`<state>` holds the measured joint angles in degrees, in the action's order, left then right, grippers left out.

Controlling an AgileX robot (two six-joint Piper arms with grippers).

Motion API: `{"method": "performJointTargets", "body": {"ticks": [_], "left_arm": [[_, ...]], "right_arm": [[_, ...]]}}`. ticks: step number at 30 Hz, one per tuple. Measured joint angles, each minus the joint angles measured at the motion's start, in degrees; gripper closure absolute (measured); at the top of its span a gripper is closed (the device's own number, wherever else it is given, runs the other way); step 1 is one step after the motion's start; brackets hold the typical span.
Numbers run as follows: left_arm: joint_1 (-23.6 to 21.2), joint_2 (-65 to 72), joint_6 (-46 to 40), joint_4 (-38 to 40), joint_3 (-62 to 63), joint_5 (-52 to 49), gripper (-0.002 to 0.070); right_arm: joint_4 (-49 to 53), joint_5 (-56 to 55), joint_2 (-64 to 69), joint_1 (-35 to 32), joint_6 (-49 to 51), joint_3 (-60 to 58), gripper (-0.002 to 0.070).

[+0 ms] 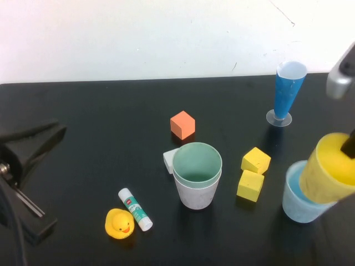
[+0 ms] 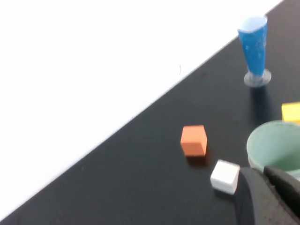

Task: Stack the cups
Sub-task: Place the yellow cup on the blue cup, then pick up the blue cup

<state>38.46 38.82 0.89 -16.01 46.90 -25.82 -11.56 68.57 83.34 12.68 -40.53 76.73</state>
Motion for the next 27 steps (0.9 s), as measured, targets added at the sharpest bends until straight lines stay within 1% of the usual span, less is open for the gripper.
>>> {"method": "performJointTargets", "body": {"ticks": [4,10,12,14,19,20,22,23,25,27], "left_arm": [[0.00,-0.12,0.87,0.00,-0.09,1.66,0.0674],[0.00,-0.20,1.01,-0.14,-0.09,2.57,0.0674],[0.00,-0.20,1.01,-0.14,-0.09,2.57,0.0674],[0.00,-0.20,1.01,-0.14,-0.09,2.57,0.0674],[0.00,-0.20,1.01,-0.14,-0.09,2.57,0.0674],[0.00,-0.20,1.01,-0.14,-0.09,2.57,0.0674],[0.00,-0.20,1.01,-0.14,-0.09,2.57,0.0674],[0.00,-0.20,1.01,-0.14,-0.09,2.57,0.0674],[0.00,-0.20,1.01,-0.14,-0.09,2.57,0.0674],[0.00,-0.20,1.01,-0.14,-0.09,2.47,0.0674]], "right_arm": [[0.11,-1.55,1.01,0.00,0.00,-3.02,0.0660],[0.31,-5.58,3.62,0.00,0.00,-3.54,0.0660],[0.31,-6.85,4.37,0.00,-0.32,-3.54,0.0650],[0.31,-7.25,5.08,0.00,-0.74,-3.54,0.0612],[-0.63,-7.73,8.25,0.00,-1.25,-3.54,0.0451],[-1.02,-7.86,9.18,0.00,-1.54,-3.54,0.0426],[-1.61,-8.22,11.18,0.00,-1.91,-3.54,0.0403],[-1.97,-8.35,12.20,0.00,-2.07,-3.54,0.0402],[-2.34,-8.49,13.92,0.00,-2.46,-3.54,0.0423],[-2.70,-8.43,15.16,0.00,-2.96,-3.09,0.0485]]}}
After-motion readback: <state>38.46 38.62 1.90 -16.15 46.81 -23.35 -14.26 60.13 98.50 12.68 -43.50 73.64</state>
